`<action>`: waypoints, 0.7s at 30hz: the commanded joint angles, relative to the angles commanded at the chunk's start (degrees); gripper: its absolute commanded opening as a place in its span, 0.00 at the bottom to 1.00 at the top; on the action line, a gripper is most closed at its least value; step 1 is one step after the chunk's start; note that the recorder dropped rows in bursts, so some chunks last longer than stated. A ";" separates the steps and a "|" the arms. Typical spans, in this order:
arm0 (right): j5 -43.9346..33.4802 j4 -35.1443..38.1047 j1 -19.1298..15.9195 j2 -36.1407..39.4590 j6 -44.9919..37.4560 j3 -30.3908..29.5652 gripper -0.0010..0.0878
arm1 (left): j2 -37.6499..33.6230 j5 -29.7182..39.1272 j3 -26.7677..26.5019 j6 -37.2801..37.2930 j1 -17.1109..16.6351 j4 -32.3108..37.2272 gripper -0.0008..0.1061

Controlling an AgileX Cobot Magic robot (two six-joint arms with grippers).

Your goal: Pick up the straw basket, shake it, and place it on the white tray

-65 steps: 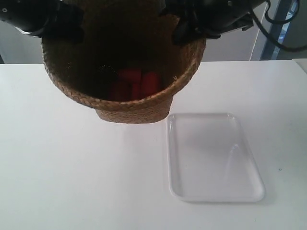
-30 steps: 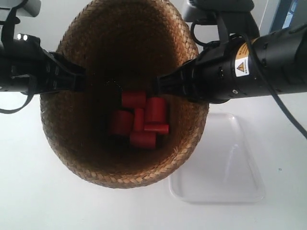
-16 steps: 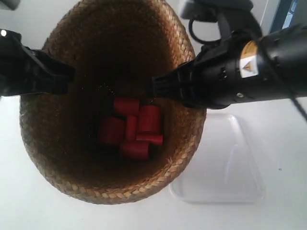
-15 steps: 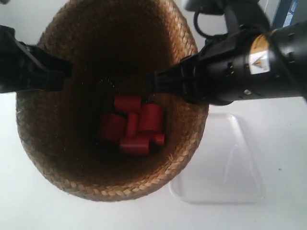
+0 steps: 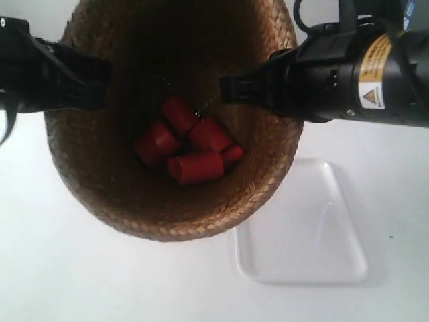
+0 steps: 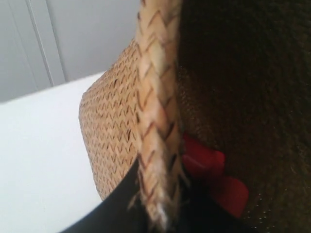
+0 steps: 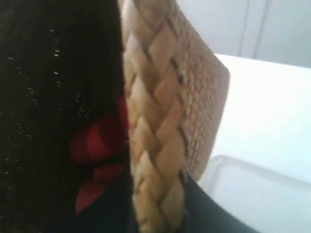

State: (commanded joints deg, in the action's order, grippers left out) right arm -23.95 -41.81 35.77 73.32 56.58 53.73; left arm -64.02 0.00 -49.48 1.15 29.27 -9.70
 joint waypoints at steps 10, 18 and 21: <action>1.05 -14.84 3.04 -1.61 13.88 -1.57 0.01 | -0.46 -1.90 2.14 0.61 0.71 1.44 0.01; 2.94 -6.61 7.49 -8.22 4.15 -1.18 0.01 | 5.18 0.00 -0.37 -1.15 4.07 2.50 0.01; 0.11 -19.76 5.67 -1.10 17.55 -2.47 0.01 | -0.13 -3.44 1.06 -1.15 3.82 2.01 0.01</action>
State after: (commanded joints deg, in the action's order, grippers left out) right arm -23.84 -61.57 41.44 72.22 74.13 51.25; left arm -64.15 -3.44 -48.43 0.00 33.08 -7.68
